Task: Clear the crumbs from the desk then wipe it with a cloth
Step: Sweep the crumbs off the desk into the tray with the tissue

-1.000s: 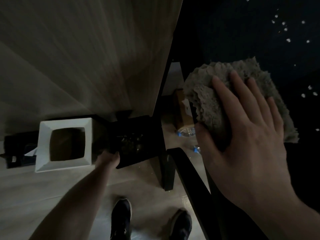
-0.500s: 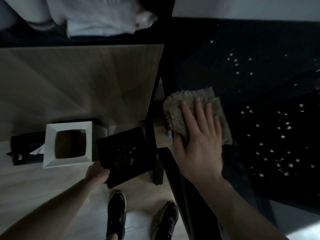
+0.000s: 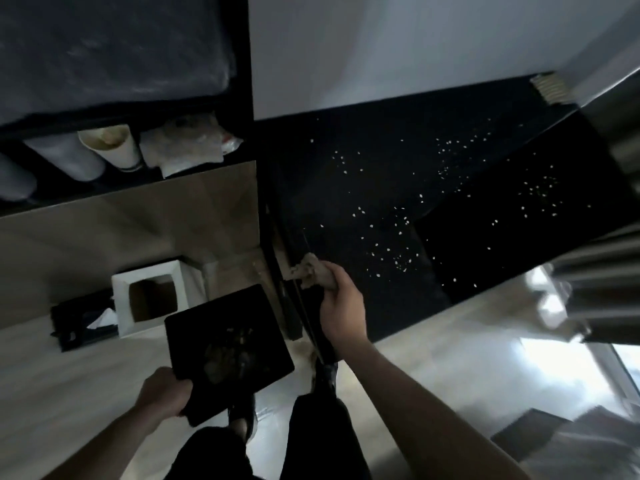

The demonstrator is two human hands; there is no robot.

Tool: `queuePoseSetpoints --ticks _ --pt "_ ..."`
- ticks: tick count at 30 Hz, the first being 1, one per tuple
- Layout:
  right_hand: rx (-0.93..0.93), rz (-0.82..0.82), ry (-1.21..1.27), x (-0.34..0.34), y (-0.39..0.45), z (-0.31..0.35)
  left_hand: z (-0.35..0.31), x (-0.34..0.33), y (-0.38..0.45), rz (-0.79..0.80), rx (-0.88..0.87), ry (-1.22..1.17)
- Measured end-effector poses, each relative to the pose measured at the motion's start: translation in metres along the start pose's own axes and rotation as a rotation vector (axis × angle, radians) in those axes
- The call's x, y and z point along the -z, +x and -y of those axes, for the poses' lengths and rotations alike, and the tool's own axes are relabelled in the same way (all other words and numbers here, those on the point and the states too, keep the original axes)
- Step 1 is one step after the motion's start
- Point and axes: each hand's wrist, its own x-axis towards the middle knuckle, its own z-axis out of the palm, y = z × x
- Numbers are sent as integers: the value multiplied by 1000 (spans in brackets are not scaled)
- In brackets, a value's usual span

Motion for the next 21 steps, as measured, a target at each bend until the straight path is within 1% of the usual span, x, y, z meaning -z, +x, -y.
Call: queuePoseSetpoints --ticks 3,5,8,13,16,18,20,21 --pt "-47 -37 113 43 -26 -9 -20 11 -51 36 -3 -6" --pt "-54 -65 162 70 -35 -23 -24 11 -57 25 9 -30" --pt "-79 -118 195 115 -29 -46 -32 7 -69 0 23 -5" --pt "-117 -240 111 190 18 -71 -53 -7 -84 -77 94 -11" --pt "-72 -249 32 219 62 -87 -64 -17 -89 -106 120 -21" --pt "-7 -195 -73 227 92 -107 -68 -20 -93 -134 132 -6" --pt "73 -27 -204 228 118 -132 -71 -21 -96 -154 141 14" --pt "65 80 -294 225 126 -143 -73 -22 -99 -155 147 27"
